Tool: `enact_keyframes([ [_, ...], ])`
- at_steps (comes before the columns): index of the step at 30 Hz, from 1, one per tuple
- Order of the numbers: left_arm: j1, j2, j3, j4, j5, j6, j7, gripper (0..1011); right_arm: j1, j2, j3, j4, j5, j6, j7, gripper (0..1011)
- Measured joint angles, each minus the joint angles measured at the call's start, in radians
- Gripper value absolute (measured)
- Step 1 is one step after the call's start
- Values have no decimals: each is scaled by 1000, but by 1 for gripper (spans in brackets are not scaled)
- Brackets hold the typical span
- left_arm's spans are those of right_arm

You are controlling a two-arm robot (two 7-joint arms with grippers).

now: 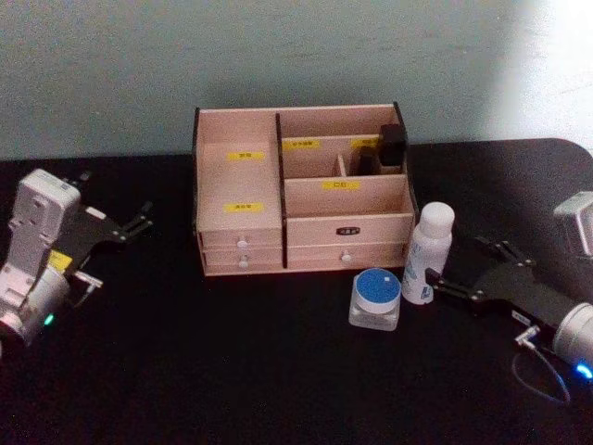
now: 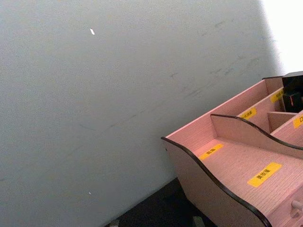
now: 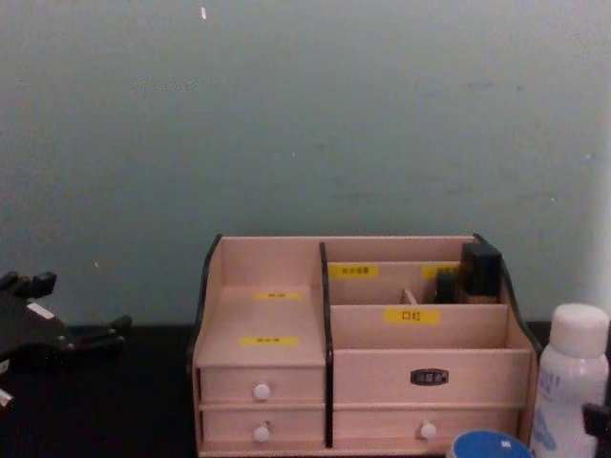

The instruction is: Pick up the facial cleanser and watermelon frost from the table and place them into the tiered storage box.

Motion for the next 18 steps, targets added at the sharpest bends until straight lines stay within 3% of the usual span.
enact_keyframes([
  [7,0,0,0,0,0,0,0,1001,53,-72,-14,59,-13,9,4,1002],
  [18,0,0,0,0,0,0,0,1001,113,-128,-23,132,-47,9,38,1002],
])
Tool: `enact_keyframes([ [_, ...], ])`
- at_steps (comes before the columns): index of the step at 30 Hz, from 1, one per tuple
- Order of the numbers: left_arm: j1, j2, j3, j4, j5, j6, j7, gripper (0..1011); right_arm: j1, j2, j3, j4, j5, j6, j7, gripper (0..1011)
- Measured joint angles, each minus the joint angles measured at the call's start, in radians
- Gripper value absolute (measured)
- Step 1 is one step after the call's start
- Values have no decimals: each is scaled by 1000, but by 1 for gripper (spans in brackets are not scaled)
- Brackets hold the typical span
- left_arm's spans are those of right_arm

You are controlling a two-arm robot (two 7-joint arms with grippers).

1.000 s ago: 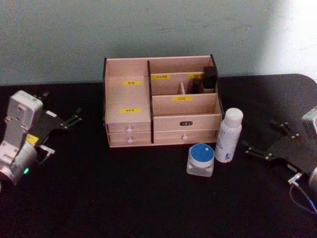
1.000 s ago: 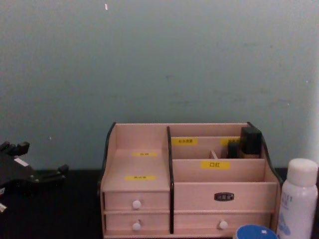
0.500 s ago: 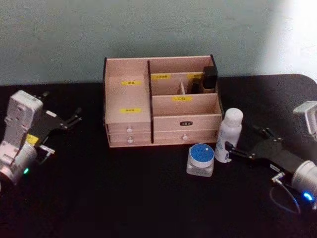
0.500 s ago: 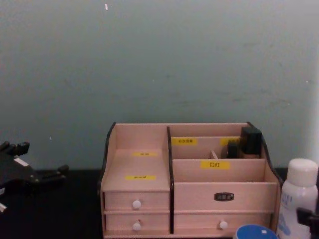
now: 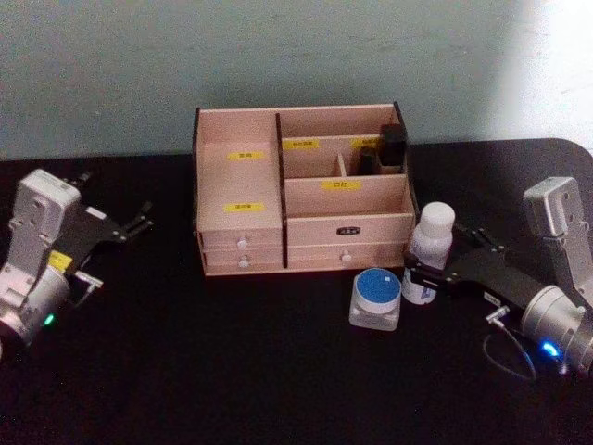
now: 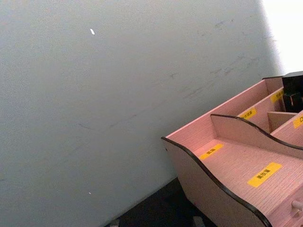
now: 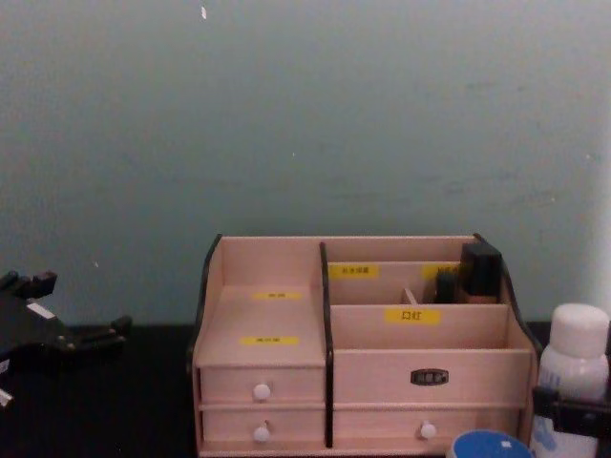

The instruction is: Pick up the facial cleanser and watermelon frost from the table and place them into the tiered storage box.

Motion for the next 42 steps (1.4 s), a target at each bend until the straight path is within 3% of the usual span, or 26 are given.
enact_keyframes([
  [6,0,0,0,0,0,0,0,1001,17,-24,3,27,-17,0,14,1002],
  [18,0,0,0,0,0,0,0,1001,16,-22,3,26,-16,-1,13,1003],
  [25,0,0,0,0,0,0,0,1001,15,-21,2,24,-16,-1,12,848],
  [33,0,0,0,0,0,0,0,1001,15,-20,2,24,-15,-1,11,601],
  [42,0,0,0,0,0,0,0,1001,6,-18,11,13,-14,-1,14,589],
])
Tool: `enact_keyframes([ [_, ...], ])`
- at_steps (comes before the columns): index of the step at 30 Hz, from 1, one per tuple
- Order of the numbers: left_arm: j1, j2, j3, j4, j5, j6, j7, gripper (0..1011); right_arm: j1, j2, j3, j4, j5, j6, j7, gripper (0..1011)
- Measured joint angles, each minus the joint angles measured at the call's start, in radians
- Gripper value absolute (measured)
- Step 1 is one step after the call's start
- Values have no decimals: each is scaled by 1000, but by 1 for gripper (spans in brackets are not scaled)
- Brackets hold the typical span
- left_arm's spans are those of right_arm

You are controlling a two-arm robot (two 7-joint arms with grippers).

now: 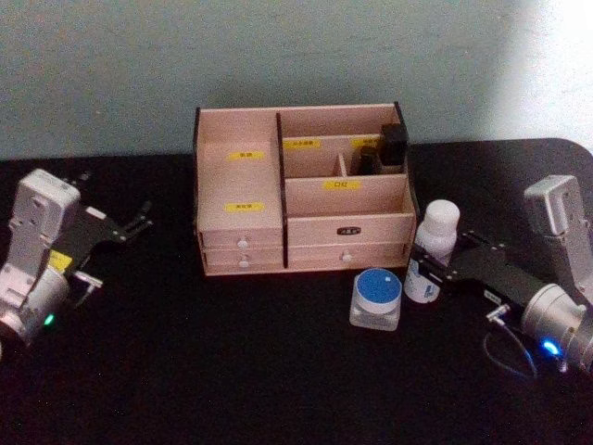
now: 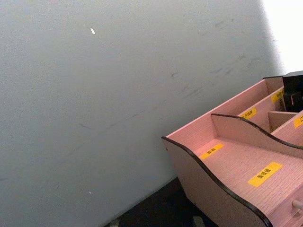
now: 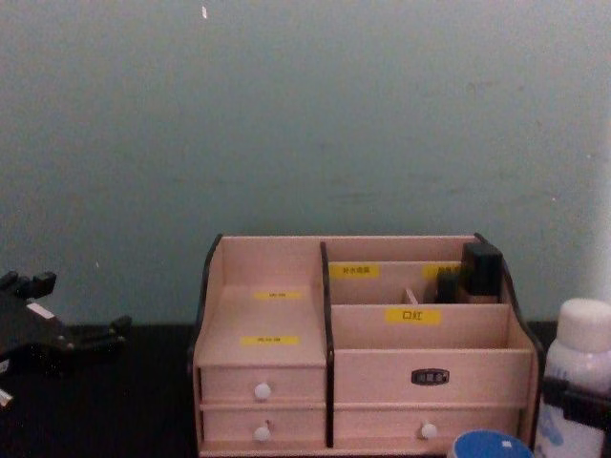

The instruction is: Pick up the facial cleanser and watermelon frost from the table and place them into the tiered storage box.

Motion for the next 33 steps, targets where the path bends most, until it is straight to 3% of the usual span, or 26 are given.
enact_keyframes([
  [10,0,0,0,0,0,0,0,1002,-53,37,79,-125,49,39,63,589],
  [16,0,0,0,0,0,0,0,1001,-30,53,99,-170,77,45,103,589],
  [23,0,0,0,0,0,0,0,1001,76,37,55,-135,71,42,134,589],
  [33,0,0,0,0,0,0,0,1001,260,-34,-28,8,48,37,165,589],
])
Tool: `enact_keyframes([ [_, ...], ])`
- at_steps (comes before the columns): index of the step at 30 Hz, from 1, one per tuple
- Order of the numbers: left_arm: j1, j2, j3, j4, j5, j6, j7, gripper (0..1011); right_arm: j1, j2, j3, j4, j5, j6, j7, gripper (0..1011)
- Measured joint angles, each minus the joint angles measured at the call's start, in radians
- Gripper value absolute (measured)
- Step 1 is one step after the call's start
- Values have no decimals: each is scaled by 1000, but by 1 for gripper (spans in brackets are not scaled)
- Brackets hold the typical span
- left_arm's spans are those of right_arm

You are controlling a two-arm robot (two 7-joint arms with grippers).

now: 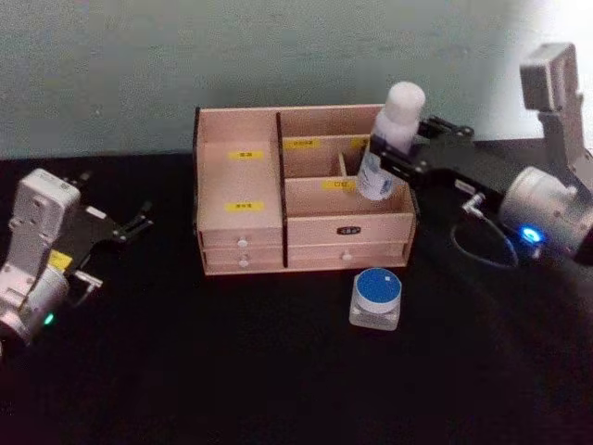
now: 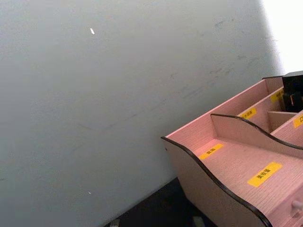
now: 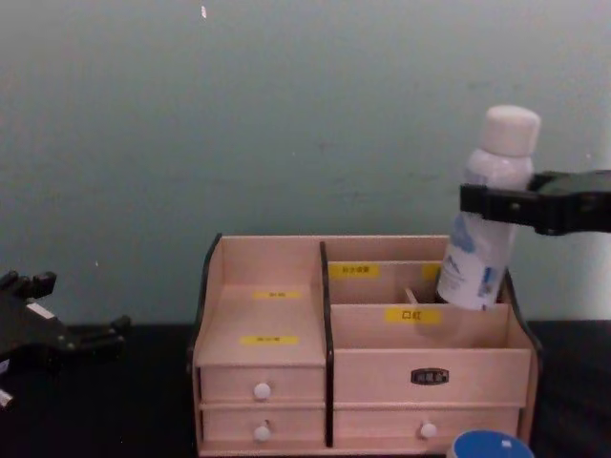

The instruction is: Pick up the facial cleanser and watermelon frost from the table and place them into the tiered storage box.

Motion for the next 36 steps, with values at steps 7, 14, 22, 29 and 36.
enact_keyframes([
  [7,0,0,0,0,0,0,0,1001,97,-52,-44,118,-14,-2,14,589],
  [14,0,0,0,0,0,0,0,1001,169,-97,-80,221,-29,-13,31,589],
  [22,0,0,0,0,0,0,0,1002,225,-133,-104,298,-45,-32,44,589],
  [29,0,0,0,0,0,0,0,1001,264,-161,-116,356,-55,-35,48,589],
  [36,0,0,0,0,0,0,0,1001,290,-183,-123,404,-61,-37,53,589],
])
